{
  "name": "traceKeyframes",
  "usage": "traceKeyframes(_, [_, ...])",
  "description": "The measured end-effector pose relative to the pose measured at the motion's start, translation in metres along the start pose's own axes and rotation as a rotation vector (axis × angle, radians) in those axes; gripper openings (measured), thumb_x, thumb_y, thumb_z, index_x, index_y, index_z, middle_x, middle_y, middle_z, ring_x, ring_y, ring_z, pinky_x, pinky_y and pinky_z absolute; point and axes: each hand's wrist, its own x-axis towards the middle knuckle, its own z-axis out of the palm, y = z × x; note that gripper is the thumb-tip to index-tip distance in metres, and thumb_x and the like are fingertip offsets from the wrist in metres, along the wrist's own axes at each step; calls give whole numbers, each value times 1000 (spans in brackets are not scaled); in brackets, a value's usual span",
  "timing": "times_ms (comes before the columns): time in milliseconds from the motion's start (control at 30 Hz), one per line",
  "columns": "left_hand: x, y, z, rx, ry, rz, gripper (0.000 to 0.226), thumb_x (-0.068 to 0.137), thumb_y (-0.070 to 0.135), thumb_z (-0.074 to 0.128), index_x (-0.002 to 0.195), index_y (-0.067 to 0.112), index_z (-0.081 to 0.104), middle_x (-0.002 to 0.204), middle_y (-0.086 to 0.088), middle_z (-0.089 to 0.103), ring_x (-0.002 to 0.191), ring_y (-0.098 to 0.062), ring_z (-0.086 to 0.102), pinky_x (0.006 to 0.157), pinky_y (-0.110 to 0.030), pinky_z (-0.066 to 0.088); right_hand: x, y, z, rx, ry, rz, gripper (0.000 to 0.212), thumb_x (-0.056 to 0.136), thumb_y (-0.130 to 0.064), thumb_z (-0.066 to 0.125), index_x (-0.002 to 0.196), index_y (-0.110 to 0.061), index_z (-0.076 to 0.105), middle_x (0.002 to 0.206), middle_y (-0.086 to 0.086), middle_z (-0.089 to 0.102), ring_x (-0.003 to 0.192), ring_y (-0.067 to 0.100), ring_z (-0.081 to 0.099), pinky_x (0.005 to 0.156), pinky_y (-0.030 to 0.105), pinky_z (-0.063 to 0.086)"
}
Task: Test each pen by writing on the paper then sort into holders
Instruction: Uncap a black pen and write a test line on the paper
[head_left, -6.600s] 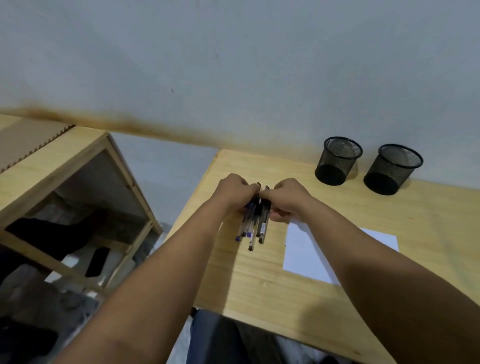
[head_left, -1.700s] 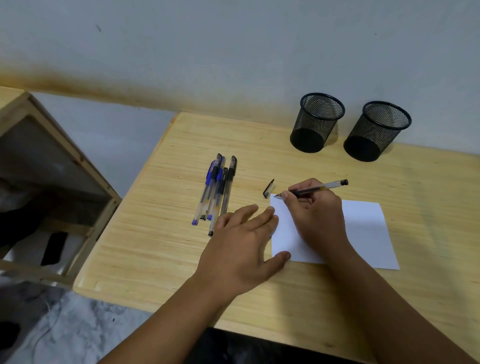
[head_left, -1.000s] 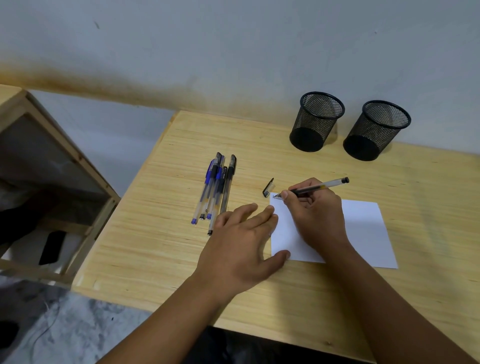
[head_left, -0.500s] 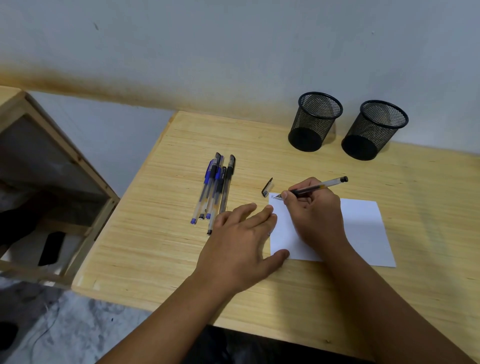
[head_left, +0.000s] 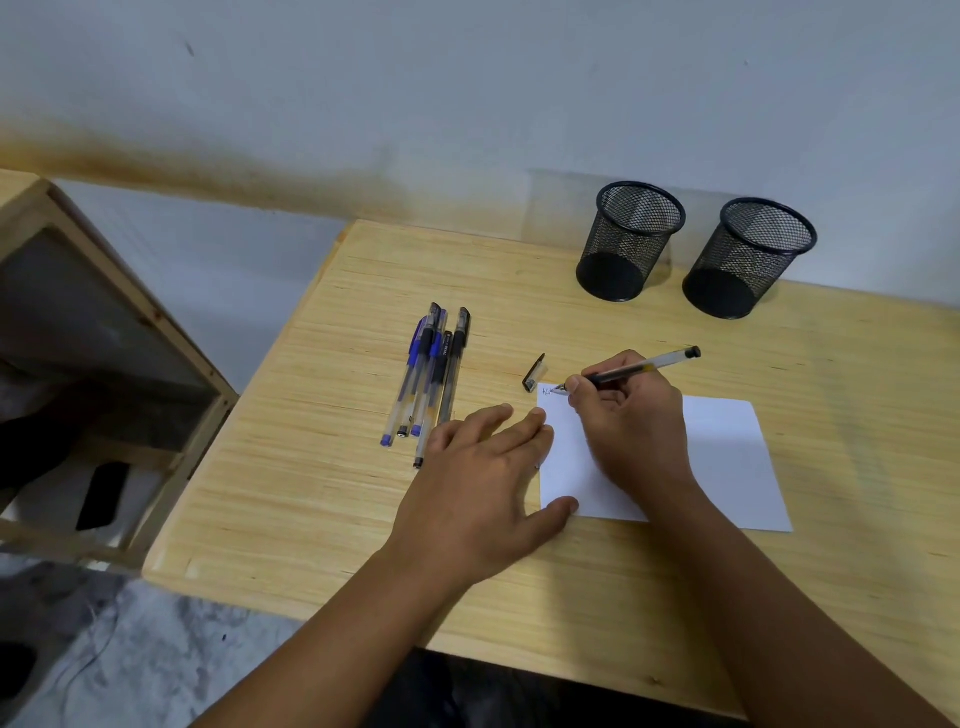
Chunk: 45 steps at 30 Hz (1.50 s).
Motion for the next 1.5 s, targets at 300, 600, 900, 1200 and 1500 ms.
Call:
traceKeyframes(300, [0, 1, -1, 0, 1, 3, 66, 86, 69, 41, 139, 32, 49, 154, 16, 39, 145, -14, 26, 107, -42, 24, -1, 0, -1, 4, 8, -24, 11, 89, -17, 71, 89, -9, 64, 74, 1, 73, 71, 13, 72, 71, 36, 61])
traceKeyframes(600, [0, 1, 0, -6, 19, 5, 65, 85, 68, 44, 137, 30, 53, 151, 14, 44, 143, -15, 31, 105, -42, 27, -3, -1, 0, 5, 30, -76, 9, 88, -14, 71, 91, -8, 64, 72, -1, 69, 68, 13, 70, 67, 23, 58])
traceKeyframes(900, [0, 1, 0, -14, 4, 2, 64, 85, 69, 44, 138, 33, 50, 153, 17, 40, 144, -14, 27, 107, -41, 24, -2, 0, -1, 2, 27, -41, 10, 89, -16, 71, 90, -9, 63, 73, -1, 71, 71, 9, 71, 67, 21, 57])
traceKeyframes(1200, [0, 1, 1, 1, 5, 1, 67, 85, 70, 42, 139, 32, 50, 153, 16, 40, 144, -14, 27, 107, -41, 24, -3, 0, -3, -43, 7, -84, 11, 89, -13, 70, 89, -7, 62, 69, -4, 64, 64, 12, 67, 59, 15, 49])
traceKeyframes(1500, [0, 3, -1, 9, -1, -20, 68, 84, 71, 41, 141, 34, 47, 154, 18, 37, 145, -10, 23, 109, -39, 23, -1, 2, -13, 291, 28, 116, 10, 89, -16, 71, 93, -8, 67, 80, 3, 75, 77, 15, 72, 73, 30, 59])
